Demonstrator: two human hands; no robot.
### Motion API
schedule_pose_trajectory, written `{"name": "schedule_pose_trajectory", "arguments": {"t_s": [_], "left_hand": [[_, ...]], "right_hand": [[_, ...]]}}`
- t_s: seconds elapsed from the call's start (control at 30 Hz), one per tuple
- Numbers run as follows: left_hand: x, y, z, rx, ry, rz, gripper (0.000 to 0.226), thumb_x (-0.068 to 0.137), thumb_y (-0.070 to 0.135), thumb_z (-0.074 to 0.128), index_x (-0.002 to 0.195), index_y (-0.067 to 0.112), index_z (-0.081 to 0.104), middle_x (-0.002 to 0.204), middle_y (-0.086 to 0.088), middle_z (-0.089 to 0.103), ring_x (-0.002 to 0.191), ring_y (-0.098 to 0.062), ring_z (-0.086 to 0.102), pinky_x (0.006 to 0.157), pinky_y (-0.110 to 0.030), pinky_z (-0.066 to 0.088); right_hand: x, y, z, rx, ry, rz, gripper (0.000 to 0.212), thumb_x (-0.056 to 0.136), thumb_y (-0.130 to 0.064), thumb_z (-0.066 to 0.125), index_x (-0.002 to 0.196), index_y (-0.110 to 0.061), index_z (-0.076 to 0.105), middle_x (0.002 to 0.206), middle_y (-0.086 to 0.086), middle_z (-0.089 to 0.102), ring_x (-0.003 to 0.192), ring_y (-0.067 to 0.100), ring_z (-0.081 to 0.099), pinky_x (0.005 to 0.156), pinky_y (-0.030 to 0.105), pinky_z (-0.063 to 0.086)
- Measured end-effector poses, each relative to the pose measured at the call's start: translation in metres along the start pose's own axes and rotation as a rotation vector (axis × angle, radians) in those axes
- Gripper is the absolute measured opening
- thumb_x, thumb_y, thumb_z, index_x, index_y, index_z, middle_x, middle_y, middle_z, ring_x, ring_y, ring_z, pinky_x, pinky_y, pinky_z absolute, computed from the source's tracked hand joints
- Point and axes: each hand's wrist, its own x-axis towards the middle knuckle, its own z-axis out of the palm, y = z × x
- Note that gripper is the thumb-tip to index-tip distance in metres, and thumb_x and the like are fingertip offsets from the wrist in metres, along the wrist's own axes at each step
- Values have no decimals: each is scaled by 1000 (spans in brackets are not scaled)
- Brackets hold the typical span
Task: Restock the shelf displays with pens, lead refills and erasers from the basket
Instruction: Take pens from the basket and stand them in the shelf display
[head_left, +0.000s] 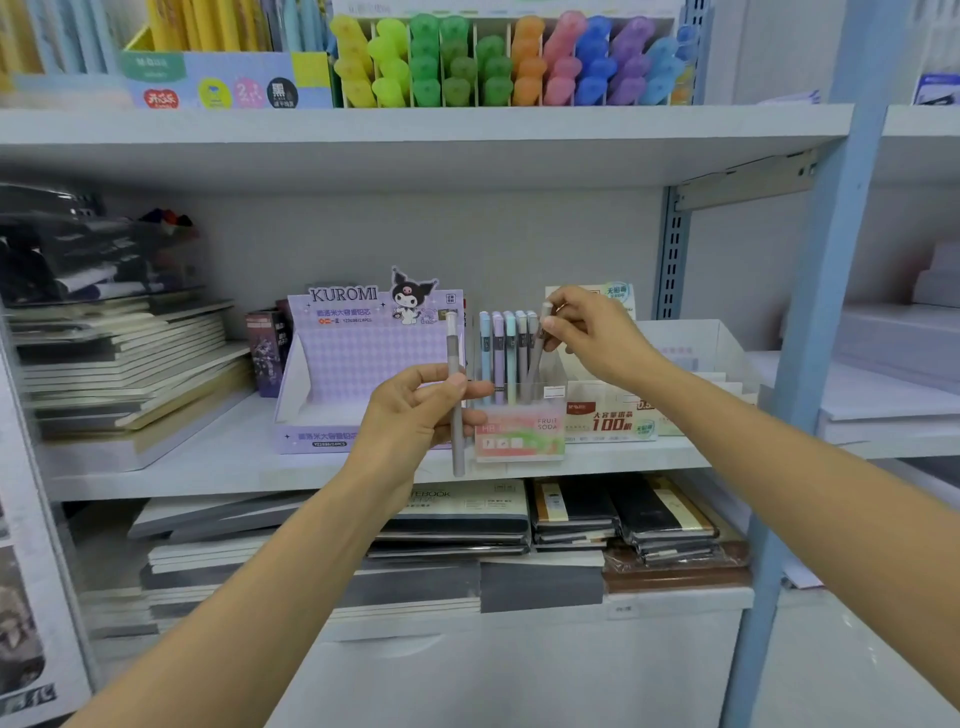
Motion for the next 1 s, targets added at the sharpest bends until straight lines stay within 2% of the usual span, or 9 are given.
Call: {"name": "schedule_pose_trajectory", "arguments": {"t_s": [0.07,0.13,0.23,0.47,0.63,0.7,0.83,0.93,1.0], "left_hand": [[2,-2,-1,-4,-8,-8,24,96,16,58,115,1,57,99,-5,76,70,-15,71,64,-22,56],[2,-4,-1,-8,-22,-12,24,95,17,59,114,1,59,99,-5,76,71,-16,71,65,-24,57],[3,-6,-1,-1,-39,-13,21,95,17,60,111,4,61,99,-6,76,73,-18,72,71,-29,60],[2,-4,1,10,-13,-23,19,96,16,57,108,7,68,101,-6,75,79,-20,71,72,-29,60],[0,-4,2,21,10,-30,19,97,16,57,106,9,72,88,-2,70,77,-20,66,72,-29,58],[-1,-4,6,34,13,-22,20,97,17,57,106,9,72,87,-4,68,76,-18,66,71,-27,58],[-3,-1,18,55,6,-9,17,96,17,58,102,11,72,85,-3,71,73,-17,69,74,-29,59],[-5,2,24,124,0,45,18,98,18,56,107,13,70,94,-7,71,83,-19,70,75,-25,58],[-6,1,22,387,10,178,24,98,24,55,120,19,63,112,-1,66,102,-13,62,82,-19,53]], "right_hand": [[2,0,2,-23,9,-7,17,98,-16,52,115,-11,54,88,3,71,84,12,68,80,24,51],[2,0,6,-23,46,-27,25,98,-17,54,123,-16,49,83,-1,72,82,7,68,78,17,49],[5,1,13,-43,92,-51,18,96,-19,58,114,-20,54,89,-2,69,82,5,63,69,11,43],[10,7,20,-264,84,18,27,93,-24,62,119,-20,65,107,2,54,89,10,48,80,23,36],[-5,-13,10,105,138,-14,27,94,-28,60,119,-20,65,104,-5,65,87,3,58,76,14,41],[-14,-26,8,322,38,-13,26,94,-29,60,116,-19,67,98,-9,70,84,-2,64,71,13,47],[-30,-41,13,431,-154,-56,21,91,-22,65,107,-10,71,87,-6,74,83,5,69,73,12,50],[-32,-44,7,463,-155,-79,15,93,-18,61,102,-9,69,83,-5,73,80,7,70,72,13,51],[-29,-43,-2,492,-69,-60,12,96,-19,56,101,-10,63,83,-3,73,77,8,69,65,15,51]]}}
